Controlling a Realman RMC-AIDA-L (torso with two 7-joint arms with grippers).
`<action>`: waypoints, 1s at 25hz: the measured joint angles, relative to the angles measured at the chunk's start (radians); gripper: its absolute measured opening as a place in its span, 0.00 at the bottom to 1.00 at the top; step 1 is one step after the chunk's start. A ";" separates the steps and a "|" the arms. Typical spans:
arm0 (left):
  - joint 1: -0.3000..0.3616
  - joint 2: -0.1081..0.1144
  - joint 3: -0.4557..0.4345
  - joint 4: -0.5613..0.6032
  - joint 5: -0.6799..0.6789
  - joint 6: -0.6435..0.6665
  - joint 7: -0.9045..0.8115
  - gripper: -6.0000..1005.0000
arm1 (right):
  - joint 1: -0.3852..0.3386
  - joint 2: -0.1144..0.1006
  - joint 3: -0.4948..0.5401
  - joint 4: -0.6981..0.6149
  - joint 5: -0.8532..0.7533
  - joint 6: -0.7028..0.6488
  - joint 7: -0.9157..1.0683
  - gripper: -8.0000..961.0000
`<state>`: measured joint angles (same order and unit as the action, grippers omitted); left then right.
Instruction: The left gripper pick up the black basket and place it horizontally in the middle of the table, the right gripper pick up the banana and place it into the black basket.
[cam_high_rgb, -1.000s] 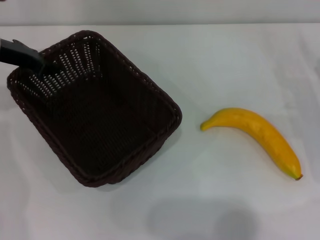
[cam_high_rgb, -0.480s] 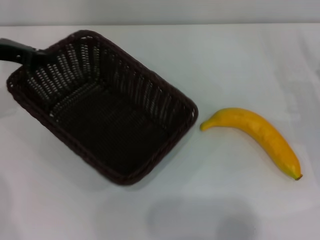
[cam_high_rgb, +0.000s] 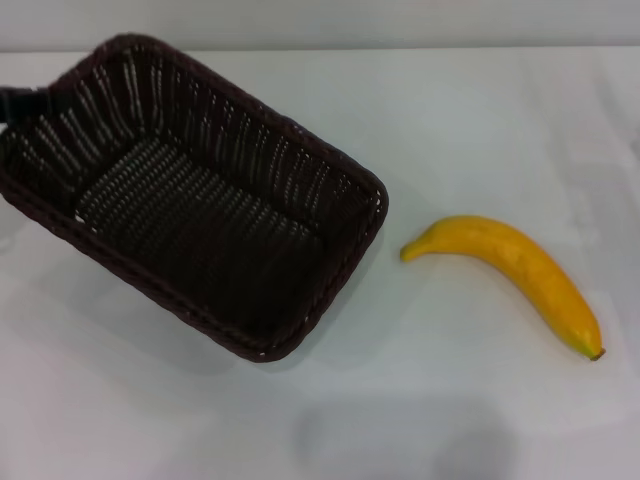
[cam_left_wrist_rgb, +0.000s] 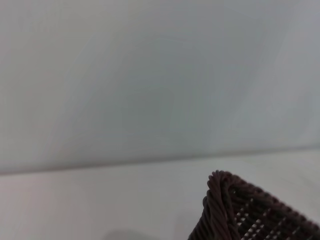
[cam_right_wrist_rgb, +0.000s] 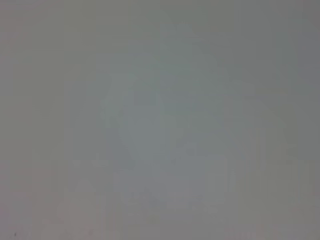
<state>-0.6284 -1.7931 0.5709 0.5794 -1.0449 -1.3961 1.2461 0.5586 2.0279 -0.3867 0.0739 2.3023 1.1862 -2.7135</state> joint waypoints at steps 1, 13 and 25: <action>0.013 0.001 -0.001 0.000 -0.037 -0.012 0.004 0.19 | 0.000 0.000 0.000 0.000 0.000 0.000 0.000 0.91; 0.115 -0.003 -0.003 -0.025 -0.332 -0.087 0.049 0.19 | -0.007 -0.001 -0.001 -0.002 0.000 0.001 0.000 0.91; 0.163 -0.013 -0.003 -0.114 -0.557 -0.217 0.152 0.19 | -0.016 -0.005 -0.001 -0.008 0.000 0.001 0.000 0.91</action>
<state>-0.4656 -1.8058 0.5676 0.4657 -1.6017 -1.6133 1.3984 0.5424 2.0233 -0.3881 0.0658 2.3025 1.1874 -2.7135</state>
